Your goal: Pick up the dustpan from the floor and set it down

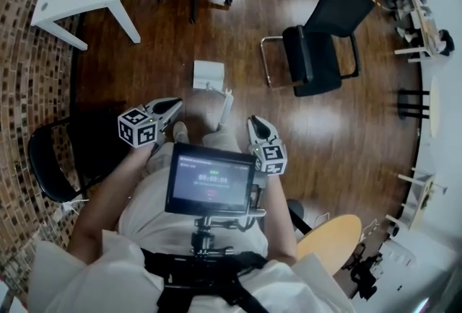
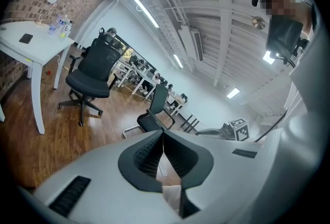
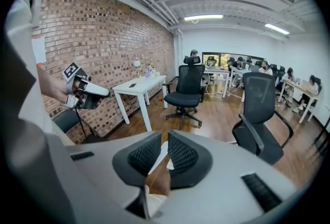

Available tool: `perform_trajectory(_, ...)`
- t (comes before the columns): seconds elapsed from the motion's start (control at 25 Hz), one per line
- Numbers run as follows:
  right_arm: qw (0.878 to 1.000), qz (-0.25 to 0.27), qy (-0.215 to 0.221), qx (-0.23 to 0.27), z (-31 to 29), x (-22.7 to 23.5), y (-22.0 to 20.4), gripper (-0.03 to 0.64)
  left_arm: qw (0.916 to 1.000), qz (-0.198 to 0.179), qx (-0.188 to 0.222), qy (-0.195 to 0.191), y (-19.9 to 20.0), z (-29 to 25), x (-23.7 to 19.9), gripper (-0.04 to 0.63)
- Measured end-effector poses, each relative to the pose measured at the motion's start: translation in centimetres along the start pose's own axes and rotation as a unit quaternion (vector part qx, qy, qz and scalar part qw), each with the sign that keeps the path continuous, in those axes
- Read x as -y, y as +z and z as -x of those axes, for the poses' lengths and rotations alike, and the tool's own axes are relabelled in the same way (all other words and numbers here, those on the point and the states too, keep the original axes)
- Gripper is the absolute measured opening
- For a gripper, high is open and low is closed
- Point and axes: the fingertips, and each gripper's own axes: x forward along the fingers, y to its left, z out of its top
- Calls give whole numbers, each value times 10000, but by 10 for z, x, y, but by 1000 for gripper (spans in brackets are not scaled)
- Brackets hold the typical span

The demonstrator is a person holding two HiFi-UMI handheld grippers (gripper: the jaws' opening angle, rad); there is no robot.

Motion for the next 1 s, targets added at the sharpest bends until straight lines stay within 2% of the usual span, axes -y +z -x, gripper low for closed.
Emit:
perform_trajectory(0.12,9999,53,113,-67,-9,6,1,57,9999,86,-53,37,0,-7,-1,51)
perform_trajectory(0.36,9986,312,393,-179,-23,-2,3,57,9996,109,-153,197,-6,-4,2,71)
perform_trajectory(0.56,9954,556,718,-298,-41,-3,5,57,9988,-4,-305,385,-5,-9,11,71)
perform_trajectory(0.72,9918,755,956,-387,-60,23,3,57,9976,3,-470,507,-4,-36,19,71)
perform_trajectory(1.0,9840,1082,1346,-447,-93,33,-6,57,9939,-25,-827,731,-12,-53,26,71)
